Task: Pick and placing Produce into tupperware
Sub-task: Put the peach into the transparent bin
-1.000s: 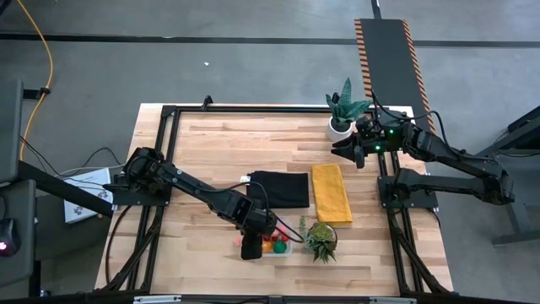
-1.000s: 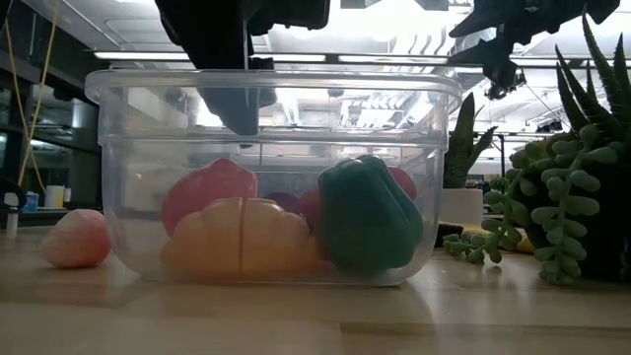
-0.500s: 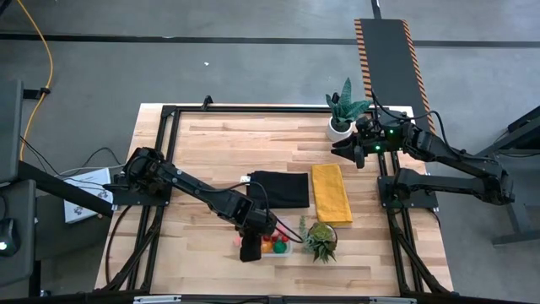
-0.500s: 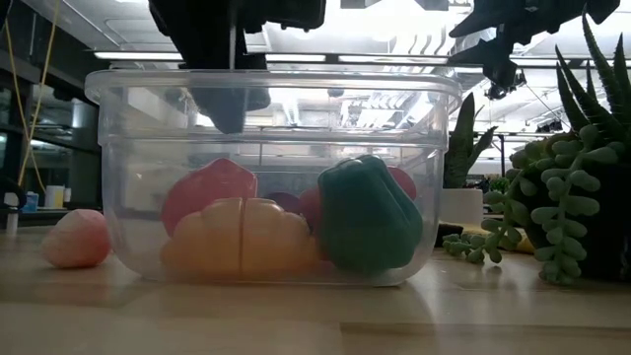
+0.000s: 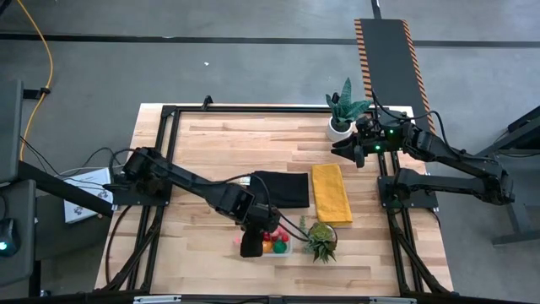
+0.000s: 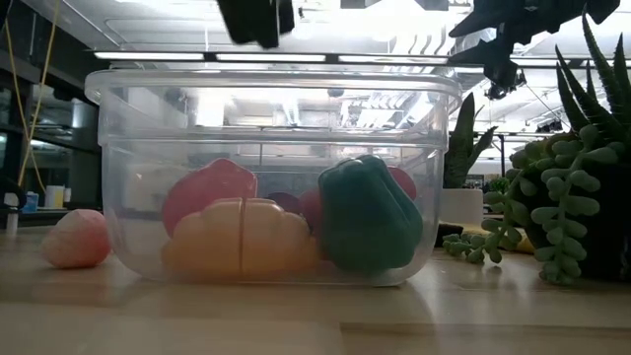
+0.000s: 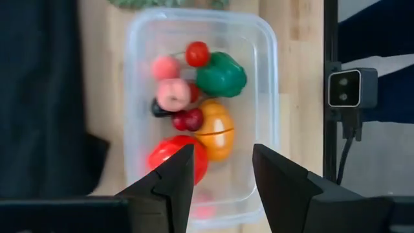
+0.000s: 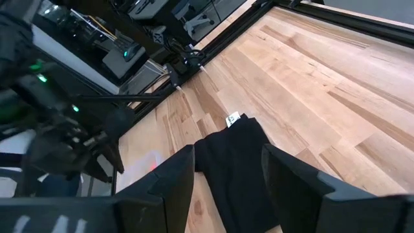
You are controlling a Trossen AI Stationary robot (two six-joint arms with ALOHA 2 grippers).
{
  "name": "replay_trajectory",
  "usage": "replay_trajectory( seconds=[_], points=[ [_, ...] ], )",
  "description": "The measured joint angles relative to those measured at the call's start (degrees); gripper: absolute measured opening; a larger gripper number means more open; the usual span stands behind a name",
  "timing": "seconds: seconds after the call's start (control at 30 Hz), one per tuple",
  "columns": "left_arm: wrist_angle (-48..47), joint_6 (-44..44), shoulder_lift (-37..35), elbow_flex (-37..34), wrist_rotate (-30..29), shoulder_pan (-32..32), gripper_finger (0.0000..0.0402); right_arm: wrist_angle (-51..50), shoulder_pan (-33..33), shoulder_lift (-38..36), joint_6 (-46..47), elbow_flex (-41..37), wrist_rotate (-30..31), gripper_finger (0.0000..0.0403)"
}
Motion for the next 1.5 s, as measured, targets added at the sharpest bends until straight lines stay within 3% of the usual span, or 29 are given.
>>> replay_trajectory(
  seconds=[0.33,0.63,0.73,0.9,1.17,1.33,1.5],
  points=[
    [-9.0,2.3,-3.6,5.5,-4.8,2.6,0.0141,0.1,0.0,0.0,1.6,0.0,0.0,0.0171],
    [-12.2,0.1,-15.5,5.1,-17.1,4.4,0.0138,0.4,0.0,0.0,1.7,0.0,1.2,0.0171],
    [-12.4,-2.6,-21.3,2.2,-20.3,4.5,0.0138,0.6,0.0,0.0,2.4,0.0,1.3,0.0171],
    [-9.2,-7.8,-32.9,-7.0,-24.7,4.4,0.0138,0.4,0.0,0.0,2.9,0.0,1.5,0.0171],
    [3.8,-11.6,-50.3,-26.4,-25.0,4.1,0.0138,0.9,0.0,0.1,6.8,0.0,5.1,0.0171],
    [7.0,-17.2,-58.8,-39.3,-26.4,-0.1,0.0138,0.9,0.0,0.2,10.0,0.0,7.5,0.0171],
    [12.5,-24.3,-66.2,-51.0,-31.8,-7.0,0.0138,1.0,0.0,0.5,13.0,0.0,9.1,0.0171]
  ],
)
